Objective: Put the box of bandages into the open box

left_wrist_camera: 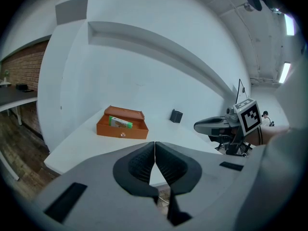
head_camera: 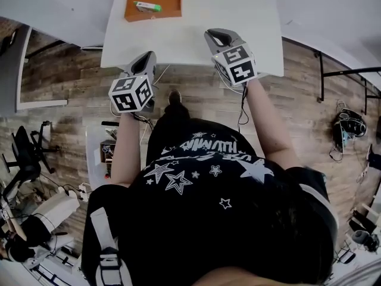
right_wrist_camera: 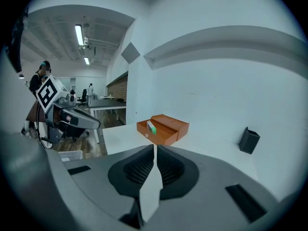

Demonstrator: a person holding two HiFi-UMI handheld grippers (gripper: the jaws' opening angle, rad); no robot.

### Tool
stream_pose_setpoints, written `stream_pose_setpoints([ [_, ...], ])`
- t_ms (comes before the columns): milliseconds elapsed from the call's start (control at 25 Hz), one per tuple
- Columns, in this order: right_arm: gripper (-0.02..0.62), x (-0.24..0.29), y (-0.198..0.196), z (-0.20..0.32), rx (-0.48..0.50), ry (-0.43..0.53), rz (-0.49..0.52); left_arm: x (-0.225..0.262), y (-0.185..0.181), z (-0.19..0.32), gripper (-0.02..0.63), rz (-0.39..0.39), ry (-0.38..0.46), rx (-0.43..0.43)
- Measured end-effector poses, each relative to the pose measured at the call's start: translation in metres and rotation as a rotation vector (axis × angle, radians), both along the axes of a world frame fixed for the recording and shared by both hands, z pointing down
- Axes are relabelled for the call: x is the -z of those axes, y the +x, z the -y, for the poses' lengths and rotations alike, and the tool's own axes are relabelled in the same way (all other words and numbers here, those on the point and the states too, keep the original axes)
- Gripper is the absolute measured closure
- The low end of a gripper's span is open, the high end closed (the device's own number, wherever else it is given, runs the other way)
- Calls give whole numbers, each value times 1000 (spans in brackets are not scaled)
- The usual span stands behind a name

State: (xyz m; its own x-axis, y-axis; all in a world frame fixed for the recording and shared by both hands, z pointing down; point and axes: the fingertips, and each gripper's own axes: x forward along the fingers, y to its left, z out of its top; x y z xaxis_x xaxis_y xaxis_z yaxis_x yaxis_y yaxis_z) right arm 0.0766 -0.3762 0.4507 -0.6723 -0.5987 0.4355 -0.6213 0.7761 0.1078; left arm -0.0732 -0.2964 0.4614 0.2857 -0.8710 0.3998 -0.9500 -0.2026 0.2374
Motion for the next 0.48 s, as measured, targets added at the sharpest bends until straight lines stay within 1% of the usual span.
stream_pose_setpoints([
  [240,540,0,20,-43,22,-13,15,2,21,-46,586,2,0,22],
  [480,540,-7,52,-59,25,-21,28,-3,49,-67,585,5,-8,35],
])
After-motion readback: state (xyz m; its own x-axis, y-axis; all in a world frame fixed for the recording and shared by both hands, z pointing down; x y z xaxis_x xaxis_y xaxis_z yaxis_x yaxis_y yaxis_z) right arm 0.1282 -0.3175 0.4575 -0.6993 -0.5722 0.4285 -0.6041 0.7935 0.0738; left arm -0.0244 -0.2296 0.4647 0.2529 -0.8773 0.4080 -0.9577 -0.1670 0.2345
